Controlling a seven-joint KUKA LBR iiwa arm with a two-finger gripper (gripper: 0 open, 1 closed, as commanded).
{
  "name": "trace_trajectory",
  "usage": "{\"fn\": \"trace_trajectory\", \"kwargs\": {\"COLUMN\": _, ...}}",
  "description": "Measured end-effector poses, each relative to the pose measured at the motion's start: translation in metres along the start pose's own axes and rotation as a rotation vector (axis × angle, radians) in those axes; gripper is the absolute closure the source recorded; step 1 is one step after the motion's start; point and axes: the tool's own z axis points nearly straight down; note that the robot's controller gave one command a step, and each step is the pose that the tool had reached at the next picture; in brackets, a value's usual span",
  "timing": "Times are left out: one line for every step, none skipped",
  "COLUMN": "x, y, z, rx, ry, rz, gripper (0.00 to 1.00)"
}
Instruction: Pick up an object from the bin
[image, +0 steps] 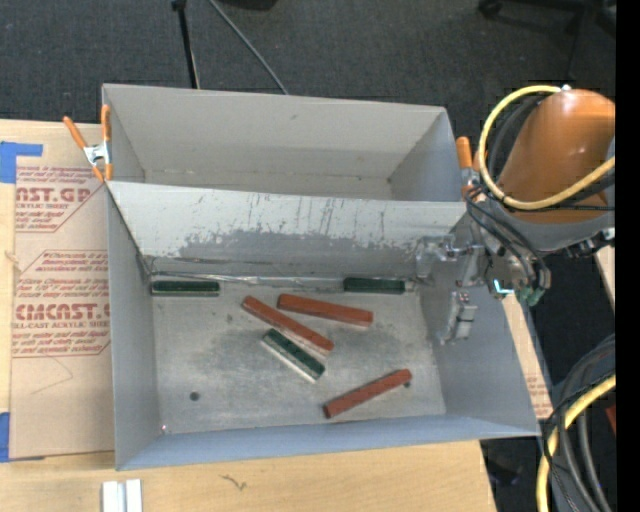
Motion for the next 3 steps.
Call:
{"fn": "trace_trajectory", "kwargs": {"x": 0.049, "y": 0.064, "z": 0.166, "rx": 0.001, "ry": -0.008, "rz": -0.37, "gripper": 0.0}}
{"fn": "trace_trajectory", "kwargs": {"x": 0.058, "y": 0.052, "z": 0.134, "rx": 0.001, "ry": -0.007, "rz": -0.293, "gripper": 0.0}}
{"fn": "trace_trajectory", "kwargs": {"x": 0.06, "y": 0.048, "z": 0.135, "rx": 0.001, "ry": -0.005, "rz": -0.317, "gripper": 0.0}}
